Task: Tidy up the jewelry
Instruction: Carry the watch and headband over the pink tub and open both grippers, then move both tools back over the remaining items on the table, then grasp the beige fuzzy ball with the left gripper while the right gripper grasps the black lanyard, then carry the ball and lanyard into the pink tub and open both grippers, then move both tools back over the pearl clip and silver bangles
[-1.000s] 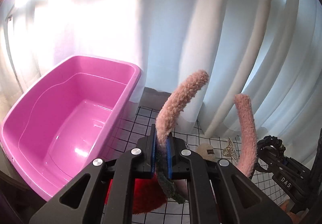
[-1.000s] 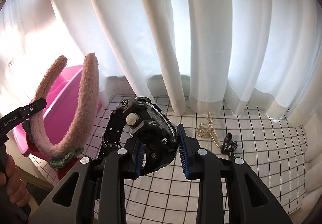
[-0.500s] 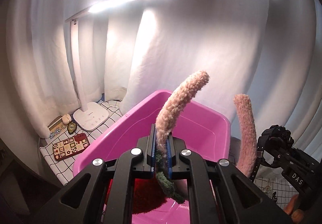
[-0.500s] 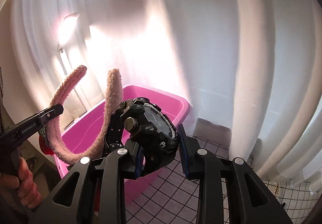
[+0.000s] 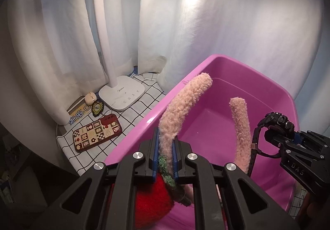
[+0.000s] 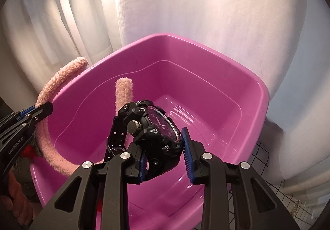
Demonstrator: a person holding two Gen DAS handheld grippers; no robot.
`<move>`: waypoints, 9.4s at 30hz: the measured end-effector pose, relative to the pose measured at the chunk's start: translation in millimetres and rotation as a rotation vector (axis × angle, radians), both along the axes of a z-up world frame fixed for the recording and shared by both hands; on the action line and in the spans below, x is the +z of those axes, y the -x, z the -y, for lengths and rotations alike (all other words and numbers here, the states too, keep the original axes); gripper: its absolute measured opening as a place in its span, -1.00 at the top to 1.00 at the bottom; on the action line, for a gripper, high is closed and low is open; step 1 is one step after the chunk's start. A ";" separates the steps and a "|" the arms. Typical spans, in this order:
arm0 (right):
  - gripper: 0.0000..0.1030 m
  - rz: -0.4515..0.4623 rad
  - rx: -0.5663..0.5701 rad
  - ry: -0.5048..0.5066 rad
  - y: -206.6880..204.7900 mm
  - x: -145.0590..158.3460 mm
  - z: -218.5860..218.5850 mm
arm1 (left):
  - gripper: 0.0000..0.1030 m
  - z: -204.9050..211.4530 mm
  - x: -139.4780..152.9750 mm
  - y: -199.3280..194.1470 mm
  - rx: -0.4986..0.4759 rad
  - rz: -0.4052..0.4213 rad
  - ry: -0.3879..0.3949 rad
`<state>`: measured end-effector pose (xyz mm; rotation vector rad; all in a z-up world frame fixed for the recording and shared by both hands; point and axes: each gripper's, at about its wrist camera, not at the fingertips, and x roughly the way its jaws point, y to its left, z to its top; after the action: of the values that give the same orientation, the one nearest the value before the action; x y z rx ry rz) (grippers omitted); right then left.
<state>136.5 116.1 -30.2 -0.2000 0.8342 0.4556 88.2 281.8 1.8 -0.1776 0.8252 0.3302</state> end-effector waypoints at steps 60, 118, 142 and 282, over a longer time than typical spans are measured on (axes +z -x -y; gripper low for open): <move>-0.33 0.074 -0.563 -0.121 188.8 -14.5 279.8 | -0.87 209.2 40.0 67.6 -0.402 0.101 0.094; -0.32 -0.082 -0.775 -0.062 124.1 -211.7 458.7 | -0.87 460.0 -186.4 -16.3 -0.653 -0.170 -0.031; 0.56 -0.025 -0.756 -0.074 138.4 -204.3 445.3 | 0.13 446.5 -186.0 1.3 -0.634 -0.115 -0.041; -0.37 0.170 -0.202 -0.193 109.5 34.4 119.1 | -0.87 100.4 18.0 46.3 -0.194 0.039 -0.003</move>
<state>27.0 -3.0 4.3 0.0245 0.6323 0.3216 41.8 181.4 19.9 -0.0994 0.7967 0.1453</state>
